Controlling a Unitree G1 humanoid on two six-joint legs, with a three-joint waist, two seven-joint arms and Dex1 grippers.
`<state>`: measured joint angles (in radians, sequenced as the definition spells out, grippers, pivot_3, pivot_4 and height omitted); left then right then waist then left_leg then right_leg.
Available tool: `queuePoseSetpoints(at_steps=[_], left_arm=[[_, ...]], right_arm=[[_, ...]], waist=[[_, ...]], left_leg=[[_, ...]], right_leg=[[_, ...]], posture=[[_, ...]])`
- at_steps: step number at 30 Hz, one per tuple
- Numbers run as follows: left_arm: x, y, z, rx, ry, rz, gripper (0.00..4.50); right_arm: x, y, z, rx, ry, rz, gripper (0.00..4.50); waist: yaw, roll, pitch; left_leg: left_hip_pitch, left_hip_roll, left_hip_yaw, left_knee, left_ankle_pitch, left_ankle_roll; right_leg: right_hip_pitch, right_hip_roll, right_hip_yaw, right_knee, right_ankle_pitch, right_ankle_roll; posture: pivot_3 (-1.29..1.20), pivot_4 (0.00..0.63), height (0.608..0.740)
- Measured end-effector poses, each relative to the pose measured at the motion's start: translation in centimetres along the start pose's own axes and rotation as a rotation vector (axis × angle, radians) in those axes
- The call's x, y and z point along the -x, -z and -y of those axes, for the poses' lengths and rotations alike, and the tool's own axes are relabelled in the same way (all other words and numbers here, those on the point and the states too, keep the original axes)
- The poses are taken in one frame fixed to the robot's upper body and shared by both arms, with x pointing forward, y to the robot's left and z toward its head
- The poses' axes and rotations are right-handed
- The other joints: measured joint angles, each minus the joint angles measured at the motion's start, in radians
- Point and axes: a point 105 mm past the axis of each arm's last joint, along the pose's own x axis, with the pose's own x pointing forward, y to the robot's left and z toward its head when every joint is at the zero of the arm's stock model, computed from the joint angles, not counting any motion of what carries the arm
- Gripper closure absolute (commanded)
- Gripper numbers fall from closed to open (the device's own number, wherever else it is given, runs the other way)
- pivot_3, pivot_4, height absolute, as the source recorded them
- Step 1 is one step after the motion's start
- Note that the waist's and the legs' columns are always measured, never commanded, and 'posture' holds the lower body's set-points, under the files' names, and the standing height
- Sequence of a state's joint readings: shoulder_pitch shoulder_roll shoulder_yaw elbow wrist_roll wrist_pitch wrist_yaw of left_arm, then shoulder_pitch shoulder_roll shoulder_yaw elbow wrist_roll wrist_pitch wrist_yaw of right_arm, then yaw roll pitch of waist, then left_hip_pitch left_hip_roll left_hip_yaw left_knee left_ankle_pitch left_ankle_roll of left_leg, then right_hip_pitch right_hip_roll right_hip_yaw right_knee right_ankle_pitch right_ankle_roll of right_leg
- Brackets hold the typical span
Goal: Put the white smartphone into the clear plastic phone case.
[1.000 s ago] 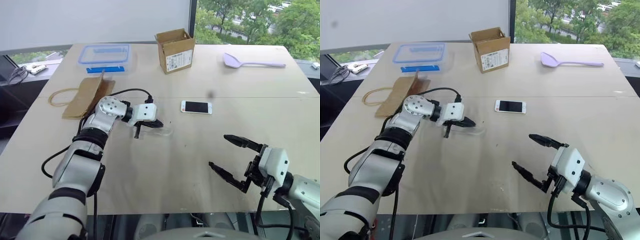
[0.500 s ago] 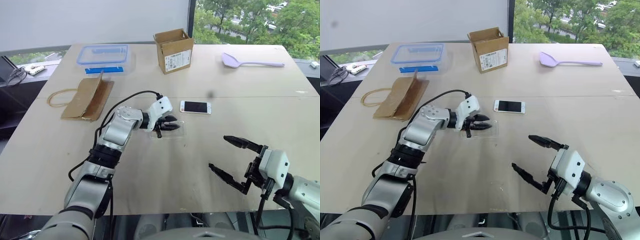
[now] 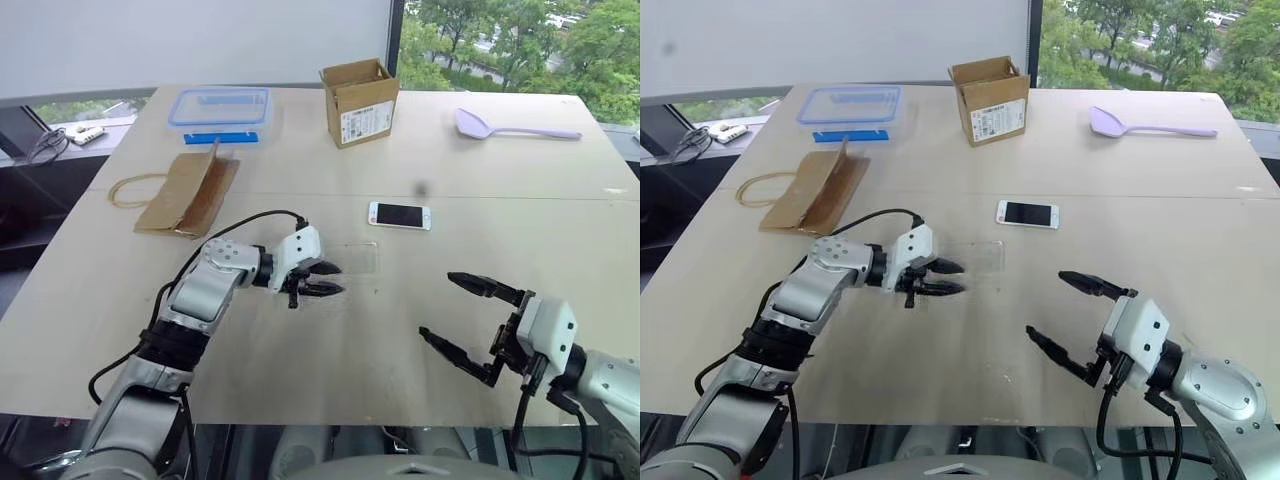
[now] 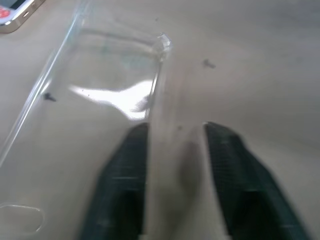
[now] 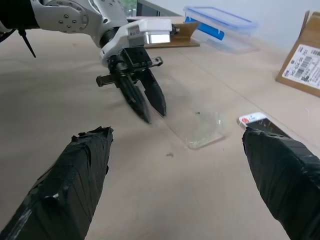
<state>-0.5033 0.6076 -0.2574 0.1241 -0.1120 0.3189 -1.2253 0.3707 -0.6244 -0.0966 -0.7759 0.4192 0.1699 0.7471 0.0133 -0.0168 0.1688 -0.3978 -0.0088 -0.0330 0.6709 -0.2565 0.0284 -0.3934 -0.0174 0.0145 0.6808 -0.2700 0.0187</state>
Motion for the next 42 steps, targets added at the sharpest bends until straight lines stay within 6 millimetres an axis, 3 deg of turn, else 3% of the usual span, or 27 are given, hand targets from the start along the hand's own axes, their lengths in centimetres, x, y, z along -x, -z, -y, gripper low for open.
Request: queuePoseSetpoints(at_steps=[1, 7, 11, 15, 18, 25, 29, 33, 36, 37, 38, 39, 42], left_arm=[[0.0, 0.0, -0.3, -0.005, -0.008, -0.002, 4.44], [-0.5, -0.3, 0.5, 0.004, 0.038, 0.020, 4.44], [-1.4, -1.8, 1.8, 0.052, 0.106, 0.069, 4.44], [-1.5, -2.3, 1.7, 0.045, 0.087, 0.076, 4.44], [-1.3, -2.4, 1.5, 0.021, 0.068, 0.081, 3.62], [-0.8, -2.2, 0.7, -0.088, 0.013, 0.069, 0.37], [-1.2, -0.3, 0.6, -0.100, 0.023, 0.013, 0.37], [-1.5, -0.2, 0.3, -0.123, 0.030, 0.028, 1.72], [-1.8, -0.5, 0.0, -0.101, 0.033, 0.040, 3.16], [-2.0, -0.6, 0.1, -0.092, 0.046, 0.046, 3.46], [-2.1, -0.6, 0.2, -0.088, 0.055, 0.050, 4.14], [-2.2, -0.6, 0.4, -0.082, 0.076, 0.056, 4.41], [-2.2, -0.6, 0.8, -0.067, 0.111, 0.064, 4.41]], right_arm=[[0.0, 0.0, 0.0, -0.002, 0.000, -0.002, 0.00], [0.4, 0.0, -0.2, -0.005, 0.009, -0.013, 0.00], [1.3, 0.5, -0.2, -0.009, 0.017, -0.058, 0.00], [1.9, 0.7, 0.0, -0.013, 0.036, -0.078, 0.00], [1.9, 0.6, 0.1, -0.007, 0.039, -0.077, 0.00], [1.7, 0.4, -0.1, -0.002, 0.028, -0.065, 0.00], [1.7, 0.4, -0.2, -0.003, 0.024, -0.065, 0.00], [1.7, 0.4, -0.3, 0.000, 0.017, -0.064, 0.00], [1.7, 0.4, -0.3, 0.003, 0.019, -0.064, 0.00], [1.8, 0.5, -0.3, 0.001, 0.021, -0.067, 0.00], [1.8, 0.5, -0.3, 0.000, 0.023, -0.069, 0.00], [1.8, 0.5, -0.3, 0.000, 0.024, -0.071, 0.00], [1.8, 0.6, -0.3, -0.004, 0.031, -0.072, 0.00]], waist=[[0.000, 0.000, 0.000], [0.000, 0.001, -0.001], [0.001, 0.000, 0.000], [-0.006, 0.001, 0.000], [-0.006, 0.001, 0.000], [0.000, 0.001, -0.001], [0.000, 0.001, -0.001], [0.000, 0.001, -0.002], [0.001, 0.001, -0.003], [0.000, 0.001, -0.003], [0.000, 0.001, -0.003], [-0.001, 0.001, -0.003], [0.000, 0.001, -0.003]], left_leg=[[0.000, 0.000, 0.000, 0.000, 0.000, 0.000], [0.000, 0.000, 0.000, 0.000, 0.000, 0.000], [-0.001, 0.000, 0.000, 0.000, 0.000, 0.000], [0.000, 0.000, 0.000, 0.000, 0.000, 0.000], [0.000, 0.001, 0.000, 0.000, 0.000, 0.000], [0.000, 0.000, 0.000, 0.000, 0.000, 0.000], [0.000, 0.000, 0.000, 0.000, 0.000, 0.000], [0.001, 0.000, 0.000, 0.000, 0.000, 0.000], [0.001, 0.000, 0.000, 0.000, 0.000, 0.000], [0.001, 0.000, 0.000, 0.000, 0.000, 0.000], [0.001, 0.000, 0.000, 0.000, 0.000, 0.000], [0.001, 0.000, 0.000, 0.000, 0.000, 0.000], [0.001, 0.000, 0.000, 0.000, 0.000, 0.000]], right_leg=[[0.000, 0.000, 0.000, 0.000, 0.000, 0.000], [0.000, 0.000, 0.000, 0.000, 0.000, 0.000], [0.000, 0.000, 0.000, -0.001, 0.000, 0.000], [0.000, 0.001, 0.000, 0.000, 0.000, 0.000], [0.000, 0.001, 0.000, 0.000, 0.000, 0.000], [0.000, 0.000, 0.000, 0.000, 0.000, 0.000], [0.000, 0.001, 0.000, 0.000, 0.000, 0.000], [0.001, 0.000, 0.000, 0.000, 0.000, 0.000], [0.001, 0.000, 0.000, 0.000, 0.000, 0.000], [0.001, 0.000, 0.000, 0.000, 0.000, 0.000], [0.001, 0.001, 0.000, -0.001, 0.000, 0.000], [0.001, 0.001, 0.000, 0.000, 0.000, 0.000], [0.001, 0.001, 0.000, -0.001, 0.000, 0.000]], posture=[[0.00, 0.150, 0.740], [0.00, 0.150, 0.740], [0.00, 0.150, 0.740], [0.00, 0.150, 0.740], [0.00, 0.150, 0.740], [0.00, 0.150, 0.740], [0.00, 0.150, 0.740], [0.00, 0.150, 0.740], [0.00, 0.150, 0.740], [0.00, 0.150, 0.740], [0.00, 0.150, 0.740], [0.00, 0.150, 0.740], [0.00, 0.150, 0.740]])
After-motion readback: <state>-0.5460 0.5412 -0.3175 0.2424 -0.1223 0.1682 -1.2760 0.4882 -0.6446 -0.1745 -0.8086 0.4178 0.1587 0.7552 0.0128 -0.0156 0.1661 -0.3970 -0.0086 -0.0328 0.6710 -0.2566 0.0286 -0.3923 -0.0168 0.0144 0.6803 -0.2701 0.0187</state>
